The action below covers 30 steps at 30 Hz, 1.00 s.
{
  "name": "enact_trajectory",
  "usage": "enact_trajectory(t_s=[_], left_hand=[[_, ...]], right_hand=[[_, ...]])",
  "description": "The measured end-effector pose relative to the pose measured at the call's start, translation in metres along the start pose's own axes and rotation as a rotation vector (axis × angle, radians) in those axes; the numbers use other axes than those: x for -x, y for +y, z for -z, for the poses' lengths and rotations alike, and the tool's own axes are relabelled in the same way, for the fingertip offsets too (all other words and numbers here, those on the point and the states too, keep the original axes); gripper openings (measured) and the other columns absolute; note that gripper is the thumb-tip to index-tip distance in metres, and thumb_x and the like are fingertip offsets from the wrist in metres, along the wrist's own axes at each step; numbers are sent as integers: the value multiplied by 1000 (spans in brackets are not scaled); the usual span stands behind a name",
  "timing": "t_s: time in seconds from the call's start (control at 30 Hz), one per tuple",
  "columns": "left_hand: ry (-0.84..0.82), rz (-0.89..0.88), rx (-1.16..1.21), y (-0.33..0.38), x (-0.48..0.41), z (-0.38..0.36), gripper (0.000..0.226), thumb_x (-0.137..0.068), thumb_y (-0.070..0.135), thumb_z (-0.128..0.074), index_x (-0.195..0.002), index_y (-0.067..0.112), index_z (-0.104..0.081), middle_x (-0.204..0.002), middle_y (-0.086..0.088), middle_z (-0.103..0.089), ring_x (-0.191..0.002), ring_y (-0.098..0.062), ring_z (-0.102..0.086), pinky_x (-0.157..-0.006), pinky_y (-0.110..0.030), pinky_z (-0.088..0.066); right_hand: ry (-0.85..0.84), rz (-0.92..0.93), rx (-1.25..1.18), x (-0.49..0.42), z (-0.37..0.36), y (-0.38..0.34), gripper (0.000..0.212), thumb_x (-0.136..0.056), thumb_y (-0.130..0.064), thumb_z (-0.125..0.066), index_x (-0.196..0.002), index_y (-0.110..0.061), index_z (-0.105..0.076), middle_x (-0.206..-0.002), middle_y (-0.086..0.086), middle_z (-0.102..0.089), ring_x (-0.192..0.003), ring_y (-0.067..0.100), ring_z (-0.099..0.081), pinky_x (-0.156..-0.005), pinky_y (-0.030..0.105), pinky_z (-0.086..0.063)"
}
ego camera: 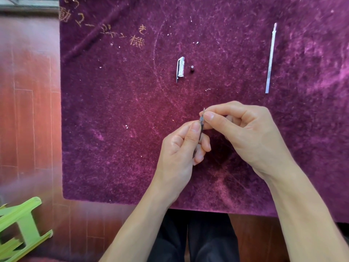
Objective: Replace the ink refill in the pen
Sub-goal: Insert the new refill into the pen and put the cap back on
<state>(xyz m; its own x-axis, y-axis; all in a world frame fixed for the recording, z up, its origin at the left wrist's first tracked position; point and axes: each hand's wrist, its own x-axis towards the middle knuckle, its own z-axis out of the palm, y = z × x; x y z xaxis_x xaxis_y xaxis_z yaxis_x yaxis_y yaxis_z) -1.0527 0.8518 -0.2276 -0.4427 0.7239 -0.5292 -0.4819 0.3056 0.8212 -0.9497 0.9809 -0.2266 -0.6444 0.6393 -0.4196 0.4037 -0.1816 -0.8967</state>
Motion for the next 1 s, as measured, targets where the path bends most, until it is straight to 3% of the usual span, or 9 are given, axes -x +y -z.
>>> enact_trajectory(t_s=[0.1, 0.2, 0.3, 0.37, 0.47, 0.63, 0.77, 1.0], left_hand=[[13, 3, 9, 0, -2, 2, 36, -109, 30, -41, -112, 12, -72, -65, 7, -59, -53, -6, -46, -52, -17, -41], [23, 19, 50, 1, -5, 3, 36, -108, 31, -43, -114, 12, -72, -71, 0, -60, -53, -7, -46, -55, -22, -41], [35, 28, 68, 2, -8, 4, 36, -107, 32, -44, -112, 13, -73, -72, -1, -60, -53, -6, -46, -55, -24, -40], [39, 27, 81, 3, -10, 5, 35, -107, 33, -44, -111, 14, -73, -72, 0, -61, -52, -6, -46, -54, -23, -40], [48, 21, 97, 4, -13, 7, 34, -106, 34, -44, -109, 18, -74, -72, 0, -61, -52, -5, -46, -53, -22, -39], [57, 10, 106, 5, -15, 10, 33, -105, 36, -46, -108, 21, -75, -71, 1, -62, -52, -4, -47, -52, -22, -39], [61, 9, 109, 5, -16, 12, 33, -105, 37, -45, -108, 21, -75, -72, 1, -62, -52, -5, -47, -53, -21, -40], [82, 17, 105, 6, -15, 13, 34, -106, 34, -44, -109, 18, -74, -72, -2, -61, -53, -6, -46, -53, -21, -40]], right_hand=[[-17, 0, 0, -3, 2, -2, 10, -98, -31, -76, -101, -30, -85, -91, -9, -83, -71, 48, -61, -65, 45, -56], [40, 1, 20, -12, 4, -6, 10, -100, -25, -75, -102, -26, -84, -70, -22, -74, -53, 13, -52, -55, 18, -46], [166, 23, 98, -28, 2, -11, 8, -98, -23, -77, -101, -26, -84, -84, -8, -80, -67, 24, -69, -66, 28, -60], [231, 76, 223, -39, -3, -13, 8, -96, -26, -77, -101, -30, -82, -78, -8, -73, -53, 9, -57, -56, 20, -49], [279, 146, 394, -57, -11, -17, 14, -96, -29, -76, -109, -29, -81, -80, -13, -65, -52, 0, -51, -61, 7, -41], [261, 225, 530, -78, -21, -24, 21, -96, -28, -77, -116, -25, -81, -86, -6, -68, -58, -6, -46, -67, 12, -43], [229, 222, 560, -85, -24, -24, 23, -95, -27, -78, -118, -24, -80, -89, -5, -69, -62, -8, -44, -70, 21, -45], [227, 217, 577, -88, -24, -24, 20, -96, -29, -77, -115, -25, -81, -90, -4, -69, -63, -6, -45, -72, 24, -48]])
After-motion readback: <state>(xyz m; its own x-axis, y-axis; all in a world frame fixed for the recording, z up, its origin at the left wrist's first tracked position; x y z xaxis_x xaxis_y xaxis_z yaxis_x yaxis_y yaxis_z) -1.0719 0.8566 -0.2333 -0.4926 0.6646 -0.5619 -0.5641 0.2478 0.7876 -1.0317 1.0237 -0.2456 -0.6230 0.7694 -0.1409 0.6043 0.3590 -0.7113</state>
